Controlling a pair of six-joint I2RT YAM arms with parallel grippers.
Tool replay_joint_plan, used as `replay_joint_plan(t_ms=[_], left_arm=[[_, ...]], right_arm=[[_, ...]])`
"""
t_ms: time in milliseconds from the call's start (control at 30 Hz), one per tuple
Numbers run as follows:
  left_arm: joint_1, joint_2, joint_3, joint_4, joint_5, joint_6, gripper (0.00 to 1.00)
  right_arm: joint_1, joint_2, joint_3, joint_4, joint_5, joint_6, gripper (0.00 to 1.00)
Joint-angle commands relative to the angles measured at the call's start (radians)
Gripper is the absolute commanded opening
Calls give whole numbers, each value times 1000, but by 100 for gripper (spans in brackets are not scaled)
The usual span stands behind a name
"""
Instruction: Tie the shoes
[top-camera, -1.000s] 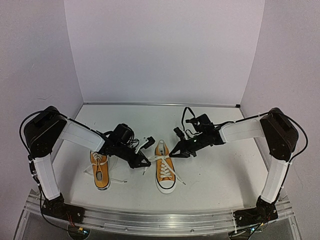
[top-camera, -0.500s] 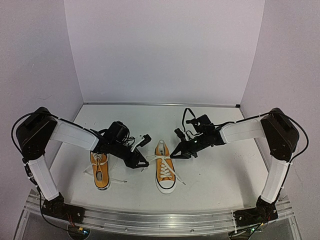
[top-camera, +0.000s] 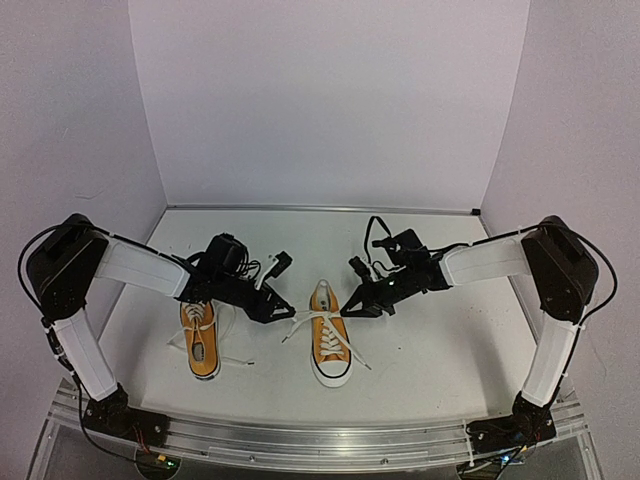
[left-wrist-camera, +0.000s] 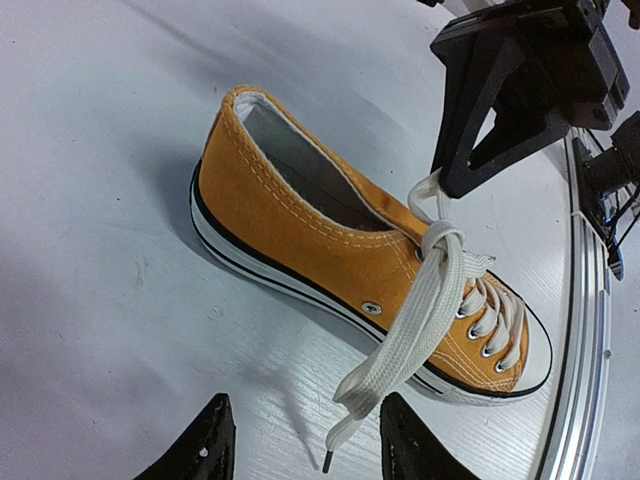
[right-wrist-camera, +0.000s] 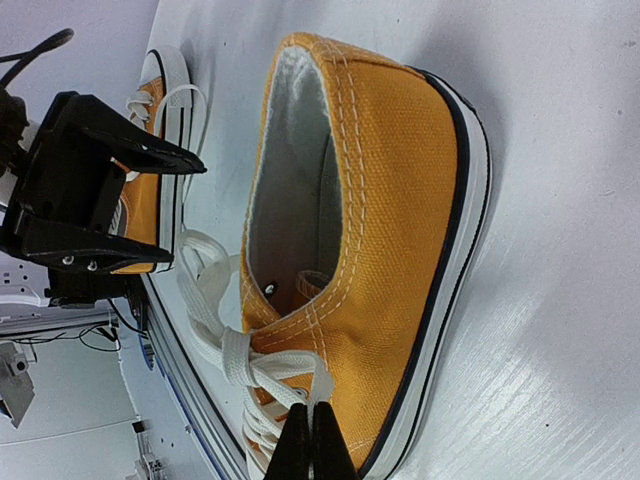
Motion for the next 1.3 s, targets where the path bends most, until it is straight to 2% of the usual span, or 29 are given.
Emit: replay_joint_plan(t_ms=[0,233,467,767,833,1000,1267], left_arm=[[2,38,35,27,54,-2,48],[1,84,37,54,90,-5,48],[1,116,63,93,69,-33,41],[-1,124,92,111,99,-44,40],[0,121,92,114,107,-43,35],[1,94,58,115,93,-37,3],[9,11,5,46,-71,-43,0]], right_arm=[[0,-29,8,0,-6,-13,0],[-1,-24,12,0,-9,-12,0],[-1,-27,9,0,-10,-13,0],[-1,-23,12,0,-10,-12,0],[-1,-24,12,0,-10,-12,0],[-1,-32,7,-1,-4,-14,0],[-19,-77,-50,-3,34,-17,0]])
